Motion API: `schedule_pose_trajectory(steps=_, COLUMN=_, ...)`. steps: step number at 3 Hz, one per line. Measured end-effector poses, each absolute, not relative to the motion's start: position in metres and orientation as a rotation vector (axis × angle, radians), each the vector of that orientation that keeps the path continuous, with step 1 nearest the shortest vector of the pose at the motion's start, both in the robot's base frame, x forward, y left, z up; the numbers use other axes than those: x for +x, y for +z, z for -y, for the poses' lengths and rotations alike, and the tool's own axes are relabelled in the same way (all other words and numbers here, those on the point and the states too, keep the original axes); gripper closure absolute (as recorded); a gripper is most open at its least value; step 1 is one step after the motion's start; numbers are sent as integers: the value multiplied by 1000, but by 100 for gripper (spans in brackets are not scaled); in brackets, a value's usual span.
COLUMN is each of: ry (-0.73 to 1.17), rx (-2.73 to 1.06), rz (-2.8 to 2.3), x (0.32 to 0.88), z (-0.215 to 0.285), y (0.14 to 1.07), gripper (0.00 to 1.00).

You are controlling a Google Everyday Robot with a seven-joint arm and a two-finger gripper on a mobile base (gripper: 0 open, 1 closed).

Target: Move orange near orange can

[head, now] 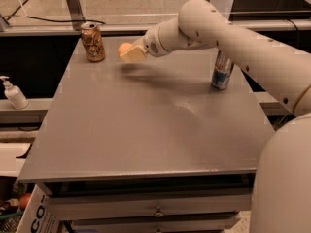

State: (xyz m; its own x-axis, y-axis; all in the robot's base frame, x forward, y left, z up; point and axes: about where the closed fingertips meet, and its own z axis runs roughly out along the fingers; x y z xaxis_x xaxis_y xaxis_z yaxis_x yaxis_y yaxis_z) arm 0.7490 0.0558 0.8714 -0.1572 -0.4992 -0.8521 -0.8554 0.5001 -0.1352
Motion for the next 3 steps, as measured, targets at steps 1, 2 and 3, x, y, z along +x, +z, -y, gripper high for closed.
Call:
schedule_pose_trajectory(steps=1, ry=498, rx=-1156, rz=-1803, x=760, z=-80, y=870, gripper=100)
schedule_pose_trajectory(steps=2, ry=516, rx=-1175, rz=-1799, x=767, z=-99, y=865, gripper=100)
schedule_pose_trajectory(steps=3, ry=523, rx=-1191, rz=-1806, x=770, z=-112, y=859, gripper=100)
